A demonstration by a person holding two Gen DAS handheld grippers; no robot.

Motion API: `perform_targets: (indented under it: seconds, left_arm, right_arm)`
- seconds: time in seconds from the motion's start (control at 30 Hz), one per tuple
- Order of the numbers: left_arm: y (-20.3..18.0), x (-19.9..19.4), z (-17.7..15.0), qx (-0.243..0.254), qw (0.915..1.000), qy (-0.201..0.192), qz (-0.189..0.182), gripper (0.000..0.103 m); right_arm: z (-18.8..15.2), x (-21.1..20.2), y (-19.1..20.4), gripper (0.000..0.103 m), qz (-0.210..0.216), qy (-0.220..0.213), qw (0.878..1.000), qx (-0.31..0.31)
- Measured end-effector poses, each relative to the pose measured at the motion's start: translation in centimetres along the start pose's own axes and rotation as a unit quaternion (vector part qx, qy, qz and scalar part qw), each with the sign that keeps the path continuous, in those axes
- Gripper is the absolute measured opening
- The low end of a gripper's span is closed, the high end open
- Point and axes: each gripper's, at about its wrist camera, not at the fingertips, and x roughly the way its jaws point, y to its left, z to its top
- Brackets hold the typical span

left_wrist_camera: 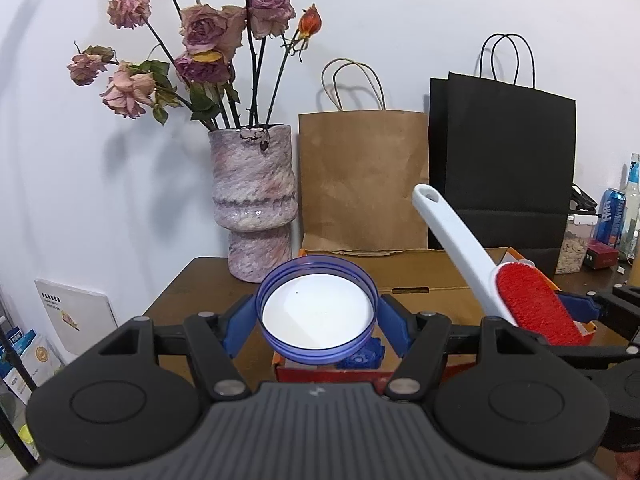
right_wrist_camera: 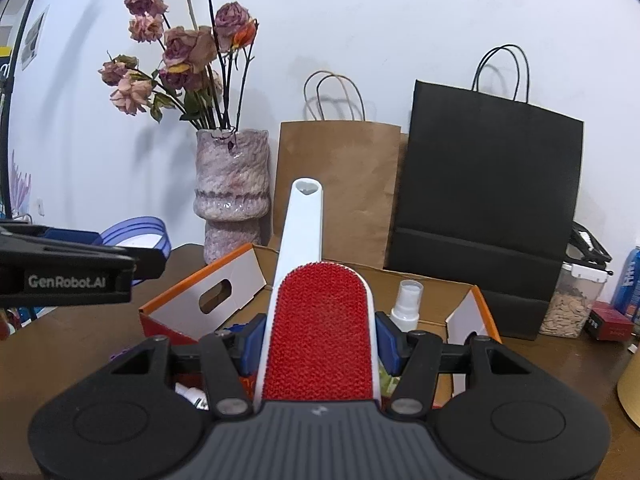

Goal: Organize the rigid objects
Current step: 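Carry the lint brush toward the box with the right tool while the left tool carries the lid, then open the right tool to drop the lint brush in the box while the left tool releases the lid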

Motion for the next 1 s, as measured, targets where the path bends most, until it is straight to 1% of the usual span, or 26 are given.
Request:
perform_targets:
  seconds: [0.23,0.6,1.0]
  left_arm:
    - [-0.8,2.3,0.7,-0.001,1.0000,0.000,0.001,0.068]
    - [-2.0,5.6,1.7,0.006,1.0000,-0.001,0.003,0.068]
    - [-2.4,8.8,1.7,0.011,0.9997,0.020,0.010,0.068]
  right_arm:
    - [0.6,2.3,-0.3,0.055,0.003,0.006,1.000,-0.002]
    - [1.4,5.7,-1.0,0.055,-0.006,0.021,1.000,-0.010]
    - [2.1,8.2,-1.5,0.055,-0.009,0.024,0.999,-0.038]
